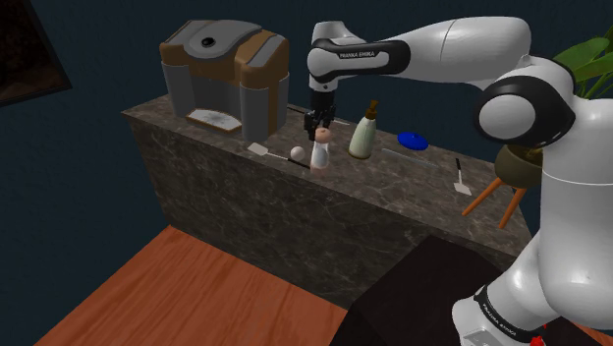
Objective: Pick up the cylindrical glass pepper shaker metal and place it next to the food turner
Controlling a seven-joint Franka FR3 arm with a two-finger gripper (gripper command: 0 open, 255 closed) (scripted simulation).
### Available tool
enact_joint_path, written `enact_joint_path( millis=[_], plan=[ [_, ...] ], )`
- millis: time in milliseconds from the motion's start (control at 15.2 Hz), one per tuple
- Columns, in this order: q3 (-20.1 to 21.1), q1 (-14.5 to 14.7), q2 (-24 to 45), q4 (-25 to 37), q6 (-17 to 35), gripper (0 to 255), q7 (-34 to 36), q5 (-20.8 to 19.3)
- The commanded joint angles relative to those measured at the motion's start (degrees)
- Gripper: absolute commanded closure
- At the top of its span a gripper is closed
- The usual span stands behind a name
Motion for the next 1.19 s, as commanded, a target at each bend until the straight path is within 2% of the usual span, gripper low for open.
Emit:
enact_joint_path(
  millis=[0,660,726,1056,1122],
  plan=[
    [0.04,0.08,0.18,-1.26,1.49,255,0.00,0.05],
    [0.08,0.10,0.44,-2.20,2.67,255,-0.04,0.11],
    [0.08,0.10,0.44,-2.20,2.67,0,-0.04,0.11],
    [0.08,0.10,0.43,-2.20,2.67,0,-0.04,0.11],
    [0.04,0.03,0.33,-0.42,0.80,0,0.02,0.06]
  ],
)
